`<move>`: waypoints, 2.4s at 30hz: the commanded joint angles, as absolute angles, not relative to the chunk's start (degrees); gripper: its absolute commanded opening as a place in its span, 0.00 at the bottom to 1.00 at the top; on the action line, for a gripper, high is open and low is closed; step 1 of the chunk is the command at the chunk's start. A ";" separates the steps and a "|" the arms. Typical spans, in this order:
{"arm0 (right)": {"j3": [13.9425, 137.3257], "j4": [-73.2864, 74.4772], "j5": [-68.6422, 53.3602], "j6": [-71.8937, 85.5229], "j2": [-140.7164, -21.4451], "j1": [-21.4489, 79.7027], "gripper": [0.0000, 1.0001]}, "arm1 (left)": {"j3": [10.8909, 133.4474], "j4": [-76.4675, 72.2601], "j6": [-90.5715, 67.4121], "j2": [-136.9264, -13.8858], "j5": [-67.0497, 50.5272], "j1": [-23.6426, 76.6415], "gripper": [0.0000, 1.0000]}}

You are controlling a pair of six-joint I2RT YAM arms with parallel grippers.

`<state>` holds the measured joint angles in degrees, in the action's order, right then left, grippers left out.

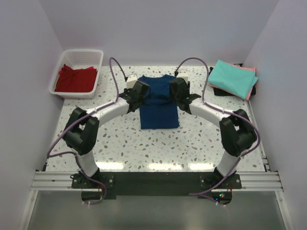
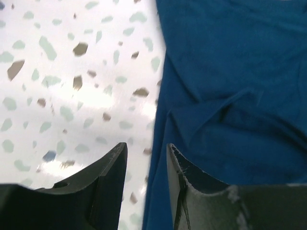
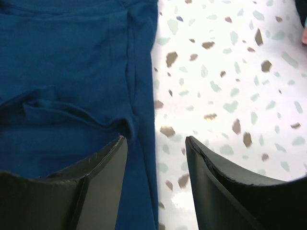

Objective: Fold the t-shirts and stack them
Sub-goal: Fold the tshirt

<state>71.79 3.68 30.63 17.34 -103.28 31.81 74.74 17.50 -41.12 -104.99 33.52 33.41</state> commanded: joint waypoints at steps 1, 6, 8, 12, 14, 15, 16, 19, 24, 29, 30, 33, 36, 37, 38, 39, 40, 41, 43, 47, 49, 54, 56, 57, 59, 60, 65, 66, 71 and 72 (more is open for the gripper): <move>65.84 7.54 31.03 20.29 -93.62 31.82 0.56 | 68.65 17.92 -41.74 -97.83 29.18 35.50 0.42; 57.94 8.79 26.29 21.88 -88.51 31.90 0.54 | 63.90 19.69 -42.19 -95.10 26.99 40.07 0.40; 56.96 8.88 25.06 21.80 -88.77 31.91 0.52 | 63.46 18.72 -42.36 -95.01 26.72 40.95 0.39; 56.77 7.74 21.90 21.80 -90.35 31.99 0.43 | 66.96 17.93 -41.75 -98.87 25.84 40.52 0.38; 58.35 7.12 20.84 22.06 -92.53 31.99 0.40 | 70.29 18.28 -42.01 -102.73 24.26 39.30 0.36; 58.97 6.86 20.48 22.06 -93.42 32.08 0.40 | 71.27 17.93 -42.01 -104.05 23.91 38.85 0.35; 59.41 5.81 19.87 22.15 -94.21 31.99 0.40 | 72.24 17.84 -42.27 -106.24 23.91 38.33 0.34; 61.95 4.40 18.99 21.89 -97.72 31.99 0.41 | 75.32 16.70 -42.10 -110.02 22.94 36.57 0.33; 68.54 3.25 16.61 21.27 -105.71 31.99 0.40 | 81.29 16.88 -41.13 -115.30 22.59 34.11 0.33; 75.30 2.90 17.22 20.13 -111.43 32.08 0.40 | 86.82 16.00 -39.47 -119.79 22.24 31.47 0.32; 76.28 2.99 17.40 19.87 -112.32 32.08 0.40 | 87.79 15.65 -39.11 -120.40 22.15 31.12 0.32; 79.53 2.81 19.59 19.25 -115.22 32.08 0.40 | 92.80 16.69 -38.15 -123.65 22.15 29.80 0.32; 82.70 2.64 21.87 19.16 -117.42 31.90 0.40 | 95.71 15.83 -37.62 -125.07 23.20 28.92 0.32; 83.40 2.72 22.32 19.07 -118.03 31.90 0.40 | 96.41 15.56 -37.62 -125.24 24.07 28.57 0.32; 84.71 2.72 23.19 18.99 -118.39 31.90 0.40 | 96.68 15.38 -37.62 -125.16 24.43 28.39 0.32; 85.34 2.81 23.99 19.16 -118.65 31.99 0.40 | 96.94 15.21 -37.44 -124.98 24.87 28.30 0.32; 85.86 2.90 26.00 19.25 -118.83 31.91 0.40 | 97.55 15.47 -37.18 -124.89 26.09 28.21 0.32; 87.00 3.25 26.97 19.51 -119.09 31.82 0.41 | 97.47 16.08 -37.18 -124.63 26.80 28.21 0.32; 88.76 5.79 27.60 19.60 -119.27 31.64 0.41 | 97.21 16.78 -36.30 -123.67 26.54 28.13 0.33; 85.27 9.40 27.07 19.69 -114.64 31.55 0.47 | 92.12 19.33 -35.86 -119.89 22.60 28.21 0.33; 80.10 9.93 26.54 19.25 -111.64 31.55 0.52 | 86.96 19.34 -36.21 -116.12 20.75 28.56 0.35; 71.12 12.91 22.86 19.42 -100.84 31.47 0.62 | 77.54 21.18 -39.37 -106.38 17.85 28.65 0.40; 67.51 13.88 21.45 19.60 -98.62 31.55 0.63 | 72.96 20.74 -39.55 -103.55 15.56 28.74 0.41; 66.19 14.15 20.05 19.95 -97.31 31.55 0.63 | 71.64 20.66 -39.72 -101.10 14.34 28.91 0.42; 62.07 13.89 18.38 19.95 -93.88 31.47 0.63 | 67.69 19.96 -39.55 -98.97 12.84 29.00 0.43; 60.57 13.36 16.72 20.04 -92.91 31.55 0.63 | 66.46 19.43 -39.64 -97.14 10.57 29.00 0.43; 52.13 10.55 12.75 20.39 -87.81 31.47 0.63 | 57.23 13.20 -42.01 -94.05 4.58 29.00 0.43; 51.16 9.15 11.79 20.83 -87.54 31.55 0.63 | 55.22 12.40 -42.88 -93.78 3.27 29.00 0.42; 46.59 4.06 9.50 21.71 -87.62 31.46 0.62 | 50.63 6.60 -44.99 -92.90 0.53 29.09 0.42; 46.23 3.52 9.23 21.71 -87.89 31.55 0.62 | 49.58 5.72 -45.17 -92.81 0.27 29.00 0.42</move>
<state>47.77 10.09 12.27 20.58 -89.10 31.75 51.75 13.39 -42.59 -94.91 4.05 28.95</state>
